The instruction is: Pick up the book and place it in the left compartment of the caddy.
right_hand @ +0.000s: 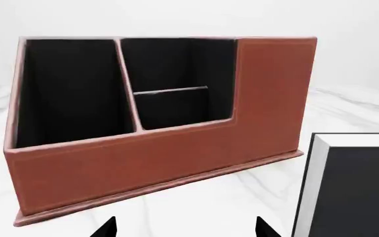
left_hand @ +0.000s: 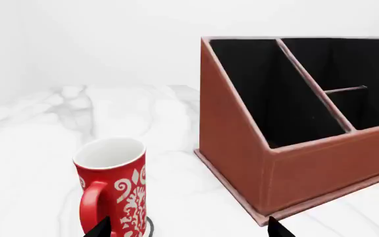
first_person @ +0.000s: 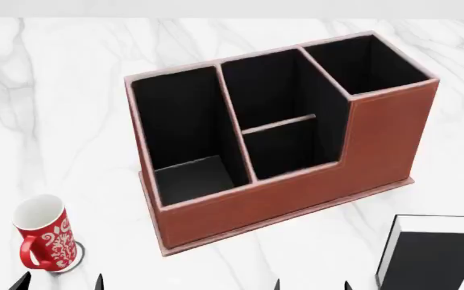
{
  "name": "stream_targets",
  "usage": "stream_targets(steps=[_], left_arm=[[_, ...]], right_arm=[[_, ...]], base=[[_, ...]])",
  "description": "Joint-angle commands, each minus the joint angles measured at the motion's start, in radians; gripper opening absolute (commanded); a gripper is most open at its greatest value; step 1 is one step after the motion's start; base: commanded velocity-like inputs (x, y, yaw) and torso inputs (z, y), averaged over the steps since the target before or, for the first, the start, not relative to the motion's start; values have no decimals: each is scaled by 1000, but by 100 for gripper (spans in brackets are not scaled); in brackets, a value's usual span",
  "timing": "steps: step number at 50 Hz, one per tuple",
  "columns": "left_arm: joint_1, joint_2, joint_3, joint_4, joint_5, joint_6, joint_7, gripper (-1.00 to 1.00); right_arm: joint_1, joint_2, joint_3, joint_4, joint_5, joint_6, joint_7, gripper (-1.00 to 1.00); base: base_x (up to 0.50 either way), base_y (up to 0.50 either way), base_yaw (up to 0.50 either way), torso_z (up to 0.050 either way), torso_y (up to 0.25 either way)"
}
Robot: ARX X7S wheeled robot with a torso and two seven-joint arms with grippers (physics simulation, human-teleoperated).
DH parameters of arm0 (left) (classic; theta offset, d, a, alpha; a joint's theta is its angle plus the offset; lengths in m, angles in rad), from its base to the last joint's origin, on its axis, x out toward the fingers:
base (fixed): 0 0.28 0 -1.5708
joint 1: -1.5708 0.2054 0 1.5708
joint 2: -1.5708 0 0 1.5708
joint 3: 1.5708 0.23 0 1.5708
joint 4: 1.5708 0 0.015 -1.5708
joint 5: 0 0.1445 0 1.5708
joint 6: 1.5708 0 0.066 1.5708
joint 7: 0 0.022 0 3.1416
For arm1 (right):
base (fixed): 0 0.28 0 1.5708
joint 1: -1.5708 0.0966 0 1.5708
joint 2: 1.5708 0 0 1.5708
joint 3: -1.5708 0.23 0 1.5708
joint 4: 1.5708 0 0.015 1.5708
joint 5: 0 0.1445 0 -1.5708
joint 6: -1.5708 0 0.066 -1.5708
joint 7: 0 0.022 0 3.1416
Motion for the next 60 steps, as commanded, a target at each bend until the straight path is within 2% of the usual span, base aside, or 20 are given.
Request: stream_targets(steps=[1, 5, 8, 17, 26, 34, 51, 60], left_arm=[[3, -17, 19, 0, -15, 4, -16, 100], [1, -33, 38, -6, -26, 9, -30, 100], [4, -40, 43, 28, -39, -55, -42, 100], [8, -64, 79, -1, -18, 40, -61, 100], [72, -92, 64, 212, -59, -17, -75, 100], [96, -122, 54, 384, -93, -87, -79, 100], [105, -178, 24, 798, -138, -290, -120, 100], [90, -199, -23, 941, -194, -370, -141, 100]], right_arm=[[2, 16, -20, 7, 9, -5, 23, 100], [1, 30, -33, 2, 26, 2, 44, 100], [-1, 37, -43, -2, 30, 5, 58, 100], [-35, 57, -55, -38, 27, -4, 106, 100], [-56, 74, -62, -159, 23, 46, 143, 100], [-85, 93, -72, -379, 20, 144, 162, 100], [-86, 130, -85, -764, 36, 351, 189, 100], [-61, 148, -115, -906, 14, 453, 201, 100]], base=[[0, 0, 0, 0, 0], [0, 0, 0, 0, 0], [0, 0, 0, 0, 0], [0, 0, 0, 0, 0], [0, 0, 0, 0, 0], [0, 0, 0, 0, 0], [0, 0, 0, 0, 0], [0, 0, 0, 0, 0]])
